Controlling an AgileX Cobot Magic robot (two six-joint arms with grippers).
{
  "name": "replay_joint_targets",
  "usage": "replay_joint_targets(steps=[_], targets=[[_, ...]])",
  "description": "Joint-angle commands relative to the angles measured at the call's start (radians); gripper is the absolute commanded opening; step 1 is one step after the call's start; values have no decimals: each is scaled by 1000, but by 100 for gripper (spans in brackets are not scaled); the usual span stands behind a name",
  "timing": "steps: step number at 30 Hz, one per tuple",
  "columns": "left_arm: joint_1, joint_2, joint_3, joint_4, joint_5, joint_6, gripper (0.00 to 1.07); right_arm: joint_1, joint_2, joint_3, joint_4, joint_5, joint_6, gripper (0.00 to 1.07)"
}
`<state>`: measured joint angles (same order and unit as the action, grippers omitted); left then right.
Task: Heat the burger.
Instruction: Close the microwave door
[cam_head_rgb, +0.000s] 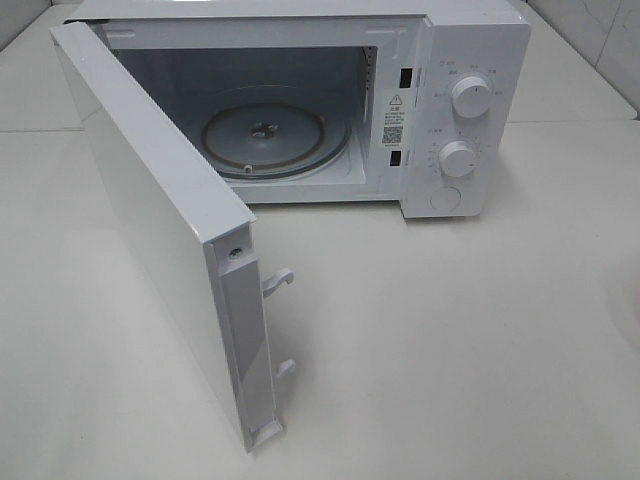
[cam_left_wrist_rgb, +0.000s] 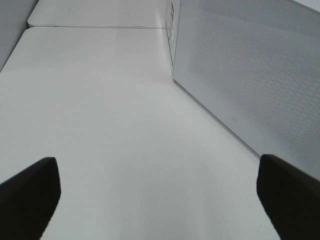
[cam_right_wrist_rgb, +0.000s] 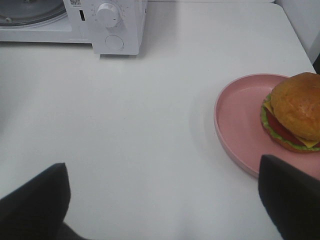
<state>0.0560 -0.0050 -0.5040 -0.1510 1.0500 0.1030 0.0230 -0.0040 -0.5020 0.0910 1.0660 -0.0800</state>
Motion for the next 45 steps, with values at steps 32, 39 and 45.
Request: replay_joint_targets(steps=[32,39,45], targets=[[4,-15,4,-3,-13,-7,100,-57,-22,1,3,-8,-2,99],[4,-15,4,-3,-13,-7,100,-57,-22,1,3,-8,-2,99],[4,-15,4,-3,-13,-7,100,-57,-22,1,3,-8,-2,99]])
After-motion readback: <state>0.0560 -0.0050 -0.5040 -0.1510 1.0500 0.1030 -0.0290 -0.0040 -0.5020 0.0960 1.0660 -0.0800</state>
